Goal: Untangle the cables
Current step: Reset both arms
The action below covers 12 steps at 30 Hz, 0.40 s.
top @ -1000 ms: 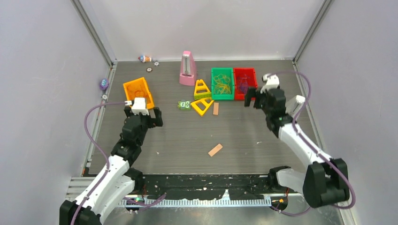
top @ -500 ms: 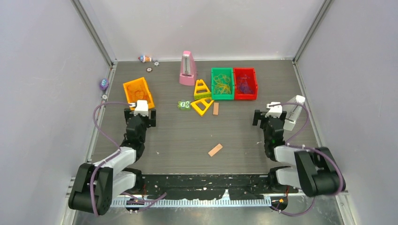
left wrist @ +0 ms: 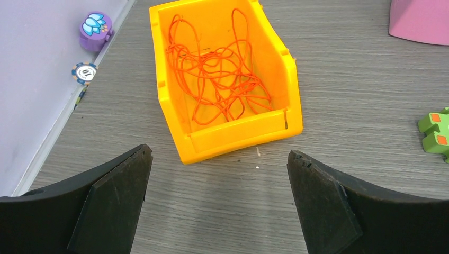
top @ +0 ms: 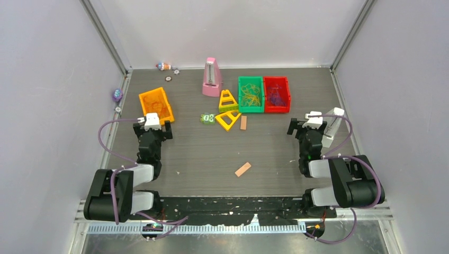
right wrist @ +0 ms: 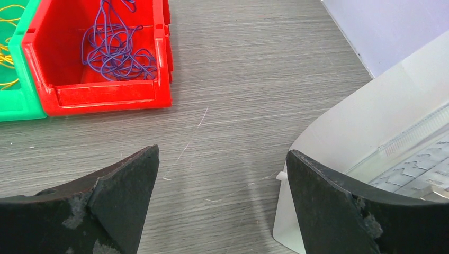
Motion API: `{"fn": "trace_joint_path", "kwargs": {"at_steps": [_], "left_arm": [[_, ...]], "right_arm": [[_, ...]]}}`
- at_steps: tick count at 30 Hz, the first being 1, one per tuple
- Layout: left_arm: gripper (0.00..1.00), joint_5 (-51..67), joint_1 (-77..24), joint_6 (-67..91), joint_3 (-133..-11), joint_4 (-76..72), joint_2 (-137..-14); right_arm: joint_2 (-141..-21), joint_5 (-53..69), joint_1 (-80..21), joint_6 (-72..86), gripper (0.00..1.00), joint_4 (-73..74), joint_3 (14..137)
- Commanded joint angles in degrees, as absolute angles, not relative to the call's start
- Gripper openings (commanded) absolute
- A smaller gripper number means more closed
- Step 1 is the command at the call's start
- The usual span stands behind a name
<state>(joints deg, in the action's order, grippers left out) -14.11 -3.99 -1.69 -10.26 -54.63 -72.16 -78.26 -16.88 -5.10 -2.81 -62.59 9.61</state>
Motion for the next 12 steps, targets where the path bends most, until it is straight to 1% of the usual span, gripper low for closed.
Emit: {"fn": "trace_joint_path", "kwargs": {"at_steps": [1, 12], "left_arm": [[0.99, -15.14, -3.7, -1.28, -11.13, -59.39, -72.25], [1.0, -14.77, -3.66, -1.22, -11.33, -58.57, -72.03]], "right_arm": [[-78.3, -17.59, -4.83, -2.67, 0.95, -66.44, 11.16], [-78.32, -17.48, -4.79, -2.71, 0.95, -66.57, 11.08]]}}
